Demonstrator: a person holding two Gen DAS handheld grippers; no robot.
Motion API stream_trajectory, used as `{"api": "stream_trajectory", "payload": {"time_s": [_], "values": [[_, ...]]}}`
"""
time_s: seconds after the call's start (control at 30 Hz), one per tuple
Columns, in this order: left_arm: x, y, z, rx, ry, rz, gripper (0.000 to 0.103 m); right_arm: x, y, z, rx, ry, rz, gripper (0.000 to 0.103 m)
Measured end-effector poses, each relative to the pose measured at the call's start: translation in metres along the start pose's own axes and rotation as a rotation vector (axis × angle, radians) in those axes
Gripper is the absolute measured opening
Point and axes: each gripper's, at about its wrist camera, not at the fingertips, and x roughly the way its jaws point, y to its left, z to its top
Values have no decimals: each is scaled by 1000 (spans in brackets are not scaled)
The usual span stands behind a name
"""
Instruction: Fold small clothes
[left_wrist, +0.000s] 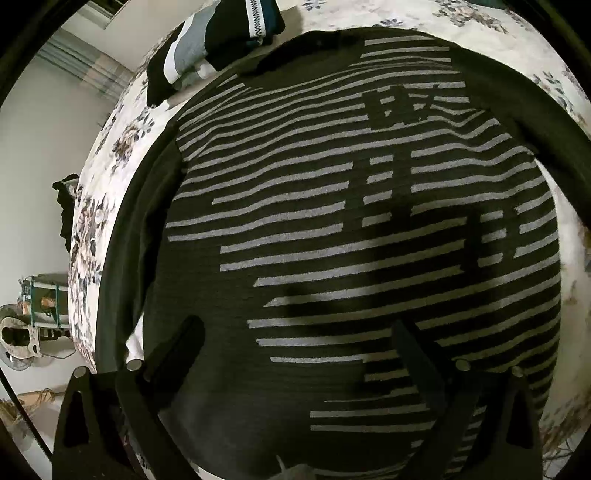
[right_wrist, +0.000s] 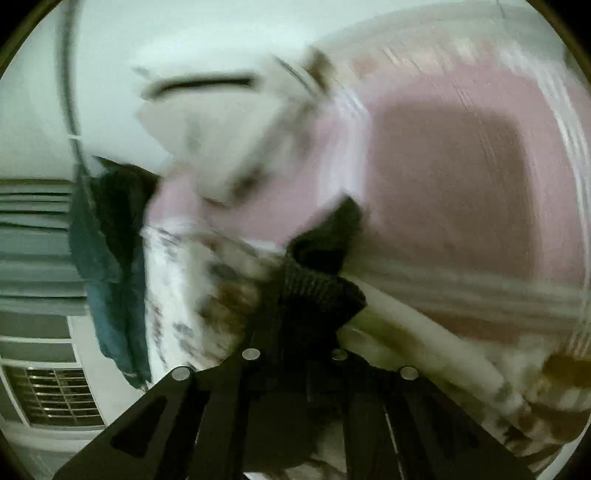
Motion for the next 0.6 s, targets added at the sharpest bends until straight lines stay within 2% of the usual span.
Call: {"api": "stream_trajectory", "payload": {"time_s": [0.1, 0.23, 0.33, 0.47, 0.6], "values": [[-5, -3, 3, -11, -18, -20, 103, -12, 31, 19, -103, -42, 35, 7], [-1, -9, 5, -30, -2, -42, 103, 19, 36, 30, -163, 38, -53, 7], [0, -9, 5, -44, 5, -51, 103, 30, 35, 34, -153, 58, -68, 7], [5, 0, 4, -71, 8, -63, 103, 39, 56, 27, -149, 58, -51, 7], [16, 24, 0, -130, 18, -75, 103, 46, 97, -8, -252, 89, -84, 8]]}}
